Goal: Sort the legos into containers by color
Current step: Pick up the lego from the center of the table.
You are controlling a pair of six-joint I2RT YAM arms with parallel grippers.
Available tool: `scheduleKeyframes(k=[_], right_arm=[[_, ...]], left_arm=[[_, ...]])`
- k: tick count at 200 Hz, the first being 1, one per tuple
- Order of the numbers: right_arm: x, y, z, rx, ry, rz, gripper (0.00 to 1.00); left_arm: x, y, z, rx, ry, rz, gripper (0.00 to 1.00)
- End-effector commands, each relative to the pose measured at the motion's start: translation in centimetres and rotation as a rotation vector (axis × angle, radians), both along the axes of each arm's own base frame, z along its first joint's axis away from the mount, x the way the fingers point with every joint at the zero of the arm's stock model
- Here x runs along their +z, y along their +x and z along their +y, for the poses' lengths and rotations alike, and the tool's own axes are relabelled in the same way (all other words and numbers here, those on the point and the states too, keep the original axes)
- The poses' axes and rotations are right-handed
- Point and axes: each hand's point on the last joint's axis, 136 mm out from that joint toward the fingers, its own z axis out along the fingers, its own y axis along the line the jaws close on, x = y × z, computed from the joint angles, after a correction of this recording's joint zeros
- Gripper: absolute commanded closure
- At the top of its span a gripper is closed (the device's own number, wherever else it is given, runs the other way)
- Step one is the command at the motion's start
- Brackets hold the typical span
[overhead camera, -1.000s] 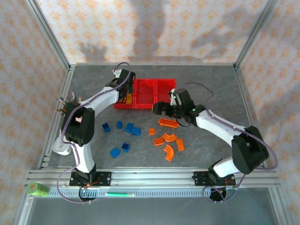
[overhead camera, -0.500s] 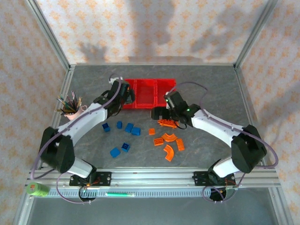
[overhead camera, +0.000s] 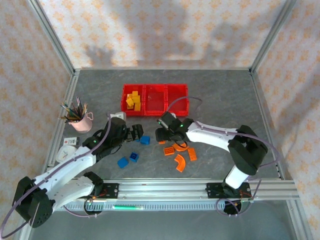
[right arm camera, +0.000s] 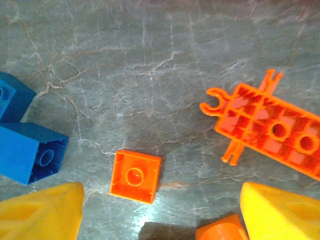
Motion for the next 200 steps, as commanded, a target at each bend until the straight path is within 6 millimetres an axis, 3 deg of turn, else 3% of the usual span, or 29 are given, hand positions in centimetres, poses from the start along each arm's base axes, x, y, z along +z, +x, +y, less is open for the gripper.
scheduleKeyframes(k=[1,47,123,200], right_arm=[[0.3,0.9,0.9,-0.055,-0.006,-0.042,0.22],[-1.4,0.3,2.5,-0.072,-0.029,-0.036,0.31],[-3.9,0.5,2.5,-0.099,-0.102,-0.033,0.45],[-4.3,0.6,3.0,-0.070,-0.111,-0.033,0.67]], left_arm=[[-0.1,-0.9,-0.3,-0.008,-0.061,-0.006,0.01],[-0.4,-1.7,0.0,0.001,-0.094,-0.012,0.01],[-0.6,-1.5,0.0,0.042,-0.148,-0.026,0.01],[-0.3,-1.3,-0.3,0.037,-0.172,-0.033,0.01]])
